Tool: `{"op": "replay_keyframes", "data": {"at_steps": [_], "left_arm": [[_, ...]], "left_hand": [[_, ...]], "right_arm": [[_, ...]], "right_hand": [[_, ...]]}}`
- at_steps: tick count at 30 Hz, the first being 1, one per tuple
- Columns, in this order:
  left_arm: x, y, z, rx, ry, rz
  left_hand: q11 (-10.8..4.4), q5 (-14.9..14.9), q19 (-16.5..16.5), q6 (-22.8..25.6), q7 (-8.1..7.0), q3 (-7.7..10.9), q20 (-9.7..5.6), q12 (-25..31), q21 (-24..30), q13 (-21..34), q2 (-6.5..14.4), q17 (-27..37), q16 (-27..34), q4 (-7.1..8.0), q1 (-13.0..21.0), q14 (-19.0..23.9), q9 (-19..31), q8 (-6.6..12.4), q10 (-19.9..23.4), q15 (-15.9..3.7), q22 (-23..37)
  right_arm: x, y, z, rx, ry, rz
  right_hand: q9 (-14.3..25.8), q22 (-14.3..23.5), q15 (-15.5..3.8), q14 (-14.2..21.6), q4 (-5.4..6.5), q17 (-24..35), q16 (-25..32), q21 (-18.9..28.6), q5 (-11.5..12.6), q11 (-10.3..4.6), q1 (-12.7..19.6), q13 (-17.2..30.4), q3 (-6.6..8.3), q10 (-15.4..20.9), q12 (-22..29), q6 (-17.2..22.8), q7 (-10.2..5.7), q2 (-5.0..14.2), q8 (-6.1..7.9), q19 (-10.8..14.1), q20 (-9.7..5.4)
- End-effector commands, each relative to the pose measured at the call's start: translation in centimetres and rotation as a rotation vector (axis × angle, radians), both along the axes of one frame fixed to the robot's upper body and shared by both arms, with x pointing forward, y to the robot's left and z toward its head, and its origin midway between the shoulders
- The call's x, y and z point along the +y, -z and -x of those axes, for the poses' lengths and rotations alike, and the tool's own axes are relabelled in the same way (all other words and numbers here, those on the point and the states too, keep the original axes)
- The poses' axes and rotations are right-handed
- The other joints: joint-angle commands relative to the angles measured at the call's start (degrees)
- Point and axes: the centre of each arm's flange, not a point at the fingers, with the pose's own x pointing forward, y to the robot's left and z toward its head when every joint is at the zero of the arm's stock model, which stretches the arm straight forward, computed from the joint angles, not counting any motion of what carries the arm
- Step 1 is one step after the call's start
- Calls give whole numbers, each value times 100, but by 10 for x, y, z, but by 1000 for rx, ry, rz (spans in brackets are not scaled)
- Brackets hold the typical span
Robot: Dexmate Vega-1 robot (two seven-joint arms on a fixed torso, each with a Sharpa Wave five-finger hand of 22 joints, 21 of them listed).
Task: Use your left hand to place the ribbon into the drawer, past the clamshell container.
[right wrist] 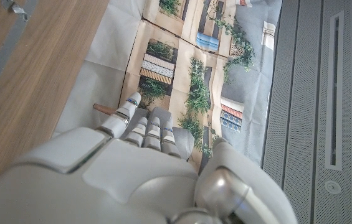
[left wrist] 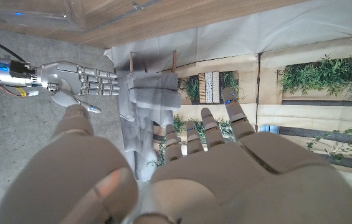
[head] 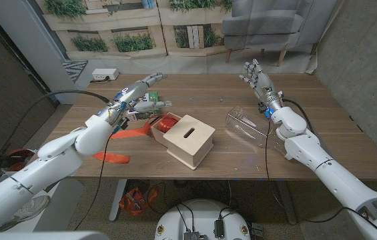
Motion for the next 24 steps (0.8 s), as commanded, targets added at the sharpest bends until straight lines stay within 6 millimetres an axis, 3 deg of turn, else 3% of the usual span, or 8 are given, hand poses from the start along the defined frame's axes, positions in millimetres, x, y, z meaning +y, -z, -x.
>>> {"op": "replay_keyframes", "data": {"at_steps": [1, 17, 24], "left_arm": [[10, 0, 1, -37, 34, 90], [10, 0, 2, -42, 77, 118], [20, -3, -7, -35, 127, 97]], "left_hand": [[10, 30, -11, 14, -47, 3, 10, 26, -39, -14, 49, 20, 24, 90, -118, -89, 13, 30, -33, 44, 10], [51, 12, -32, 48, -53, -45, 46, 38, -118, -77, 92, 15, 26, 165, -256, -141, 9, 59, -91, 81, 12], [66, 6, -24, 60, -49, -55, 44, 59, -141, -98, 106, 10, 35, 179, -283, -130, 7, 64, -63, 75, 13]], "right_arm": [[3, 0, 5, -5, 5, 5], [-1, 23, 21, 18, 37, -10], [3, 41, 34, 29, 83, -37]], "right_hand": [[29, 12, -1, 39, -16, -8, -29, 9, -11, -5, -12, 7, 49, -4, 20, -10, 21, -17, 10, 69, -48], [29, 12, 1, 34, -21, -9, -31, 6, -12, -3, -15, 7, 57, -3, 21, -10, 22, -15, 11, 65, -43], [29, 12, 2, 34, -23, -9, -31, 5, -12, 4, -15, 7, 61, -1, 21, -10, 19, -14, 12, 61, -41]]}}
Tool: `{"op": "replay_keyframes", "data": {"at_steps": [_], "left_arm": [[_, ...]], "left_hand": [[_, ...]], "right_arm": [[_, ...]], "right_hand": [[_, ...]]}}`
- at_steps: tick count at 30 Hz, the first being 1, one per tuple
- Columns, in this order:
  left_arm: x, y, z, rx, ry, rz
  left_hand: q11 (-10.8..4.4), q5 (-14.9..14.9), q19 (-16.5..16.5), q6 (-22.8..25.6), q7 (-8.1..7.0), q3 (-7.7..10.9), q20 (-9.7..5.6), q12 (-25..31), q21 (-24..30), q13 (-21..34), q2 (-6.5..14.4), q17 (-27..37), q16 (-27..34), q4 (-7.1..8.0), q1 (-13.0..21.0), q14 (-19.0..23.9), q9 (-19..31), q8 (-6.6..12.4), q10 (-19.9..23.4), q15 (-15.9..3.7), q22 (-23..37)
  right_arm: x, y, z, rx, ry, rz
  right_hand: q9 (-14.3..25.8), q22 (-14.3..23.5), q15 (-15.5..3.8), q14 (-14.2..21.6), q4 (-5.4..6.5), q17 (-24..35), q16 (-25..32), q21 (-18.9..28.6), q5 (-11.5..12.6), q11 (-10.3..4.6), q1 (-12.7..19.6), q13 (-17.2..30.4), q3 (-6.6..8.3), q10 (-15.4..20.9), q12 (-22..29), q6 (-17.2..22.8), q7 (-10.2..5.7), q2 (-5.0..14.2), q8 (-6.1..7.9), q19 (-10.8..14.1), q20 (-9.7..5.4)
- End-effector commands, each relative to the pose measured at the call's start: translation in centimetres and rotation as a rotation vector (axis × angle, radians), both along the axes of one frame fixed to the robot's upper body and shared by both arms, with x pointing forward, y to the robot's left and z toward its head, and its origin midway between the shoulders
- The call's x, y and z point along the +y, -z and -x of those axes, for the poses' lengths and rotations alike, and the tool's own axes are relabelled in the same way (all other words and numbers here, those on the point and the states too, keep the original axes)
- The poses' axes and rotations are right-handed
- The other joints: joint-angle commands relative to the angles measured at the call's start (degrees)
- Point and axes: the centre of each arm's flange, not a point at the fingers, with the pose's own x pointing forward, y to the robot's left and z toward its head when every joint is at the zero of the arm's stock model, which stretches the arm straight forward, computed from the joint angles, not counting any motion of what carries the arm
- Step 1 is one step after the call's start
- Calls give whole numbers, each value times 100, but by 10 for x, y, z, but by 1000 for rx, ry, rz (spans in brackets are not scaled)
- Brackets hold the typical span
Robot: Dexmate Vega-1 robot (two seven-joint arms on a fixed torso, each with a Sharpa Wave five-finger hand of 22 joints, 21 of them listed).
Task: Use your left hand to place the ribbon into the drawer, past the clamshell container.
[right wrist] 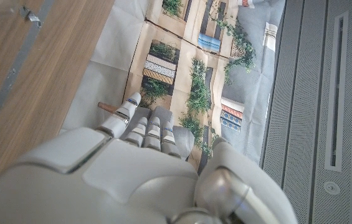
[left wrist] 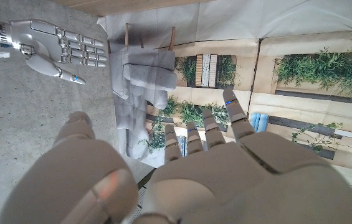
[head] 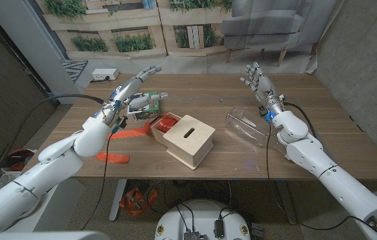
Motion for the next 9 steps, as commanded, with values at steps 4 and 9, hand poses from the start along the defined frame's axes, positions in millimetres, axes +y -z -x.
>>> {"op": "replay_keyframes", "data": {"at_steps": [4, 9], "left_arm": [[11, -4, -13, 9, 90, -9], [11, -4, -12, -4, 85, -17]], "left_hand": [[9, 3, -4, 42, -21, -15, 30, 54, -58, -8, 12, 6, 41, 39, -43, -1, 6, 34, 38, 12, 15], [23, 1, -8, 36, -16, -18, 36, 51, -79, -22, 21, 2, 41, 41, -50, -2, 5, 31, 22, 9, 15]], "right_arm": [[7, 25, 23, 14, 67, -35], [12, 24, 20, 5, 54, -49]], "right_hand": [[29, 12, 2, 35, 0, 20, -31, 5, -12, -3, -16, 8, 39, -6, 19, -11, 19, -14, 12, 63, -43], [29, 12, -2, 35, -1, 20, -31, 4, -13, 3, -17, 8, 41, -5, 20, -12, 23, -15, 11, 61, -45]]}}
